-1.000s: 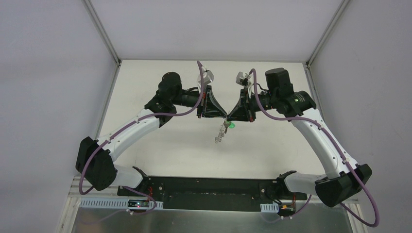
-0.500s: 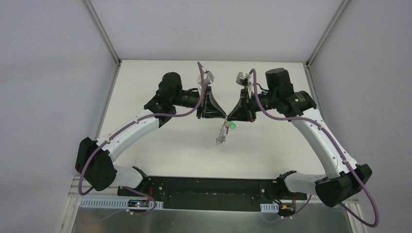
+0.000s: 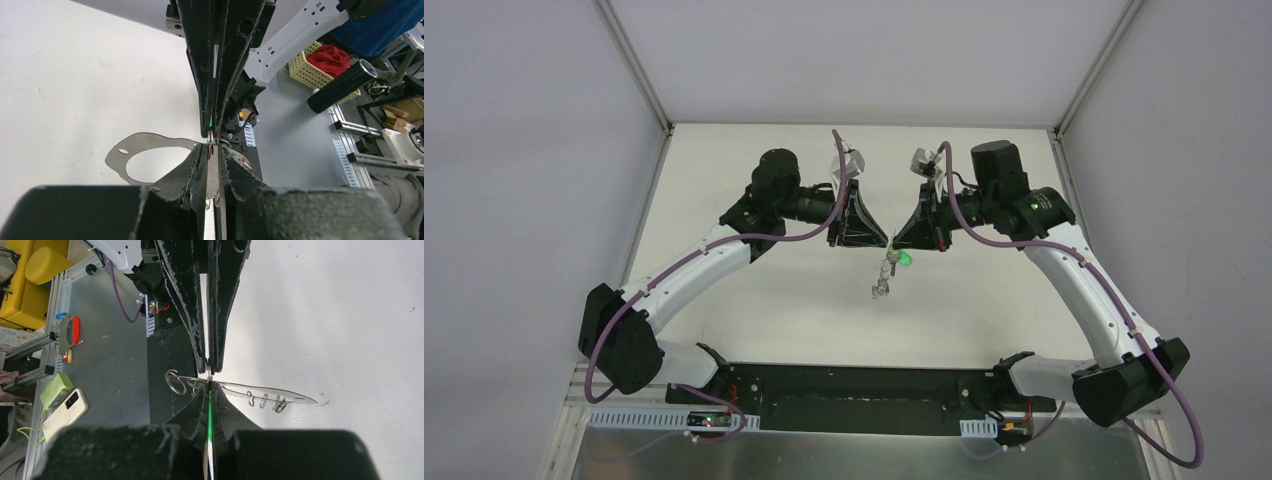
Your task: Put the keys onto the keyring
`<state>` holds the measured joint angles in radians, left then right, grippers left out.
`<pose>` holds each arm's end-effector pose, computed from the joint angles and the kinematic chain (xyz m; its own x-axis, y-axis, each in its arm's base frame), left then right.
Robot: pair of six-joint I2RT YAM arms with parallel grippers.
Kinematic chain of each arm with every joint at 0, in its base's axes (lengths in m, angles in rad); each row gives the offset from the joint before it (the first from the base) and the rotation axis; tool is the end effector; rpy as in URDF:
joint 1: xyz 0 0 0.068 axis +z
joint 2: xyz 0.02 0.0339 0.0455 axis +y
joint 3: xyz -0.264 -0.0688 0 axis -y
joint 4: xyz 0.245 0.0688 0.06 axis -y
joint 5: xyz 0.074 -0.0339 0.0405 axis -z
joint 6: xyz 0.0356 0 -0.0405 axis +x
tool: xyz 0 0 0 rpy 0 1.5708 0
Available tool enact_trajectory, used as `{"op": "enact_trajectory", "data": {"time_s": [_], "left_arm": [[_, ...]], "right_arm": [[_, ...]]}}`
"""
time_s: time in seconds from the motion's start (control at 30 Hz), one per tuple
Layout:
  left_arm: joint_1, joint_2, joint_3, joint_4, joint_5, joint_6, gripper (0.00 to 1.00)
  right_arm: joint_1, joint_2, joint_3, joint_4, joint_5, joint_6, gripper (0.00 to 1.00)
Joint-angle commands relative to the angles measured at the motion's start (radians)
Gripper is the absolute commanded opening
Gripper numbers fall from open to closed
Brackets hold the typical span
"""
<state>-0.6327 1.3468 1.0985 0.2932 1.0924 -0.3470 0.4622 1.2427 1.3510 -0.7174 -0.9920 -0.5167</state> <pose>0.2264 -0.2052 0.3729 -0.3018 0.0271 -0.9530 0.9409 -0.1531 -0.3023 0.2093 0.1376 0.3961 -0.0212 -0.3125 -0.9497 -0.9994 0.0335 0.0112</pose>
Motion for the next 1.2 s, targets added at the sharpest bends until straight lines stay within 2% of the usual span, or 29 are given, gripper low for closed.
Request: {"op": "enact_trajectory", "data": {"time_s": [0.0,0.33,0.7,0.87,1.17], "left_arm": [[0.019,-0.037,0.056,-0.038,0.034,0.031,0.17],[0.025,-0.022,0.119,-0.113,0.033,0.066,0.33],[-0.002,-0.007,0.199,-0.391,-0.021,0.28,0.42],[-0.021,0.005,0.208,-0.417,-0.035,0.292,0.42],[-0.042,0.04,0.243,-0.438,-0.052,0.294,0.36]], "right_arm": [[-0.013,-0.017,-0.014,0.028,-0.031,0.002,0.0],[-0.013,-0.015,-0.047,0.063,-0.065,0.027,0.0],[-0.013,0.001,-0.054,0.087,-0.123,0.052,0.0],[-0.01,0.006,-0.054,0.095,-0.122,0.062,0.0],[-0.009,0.006,-0.063,0.098,-0.121,0.063,0.0]]}}
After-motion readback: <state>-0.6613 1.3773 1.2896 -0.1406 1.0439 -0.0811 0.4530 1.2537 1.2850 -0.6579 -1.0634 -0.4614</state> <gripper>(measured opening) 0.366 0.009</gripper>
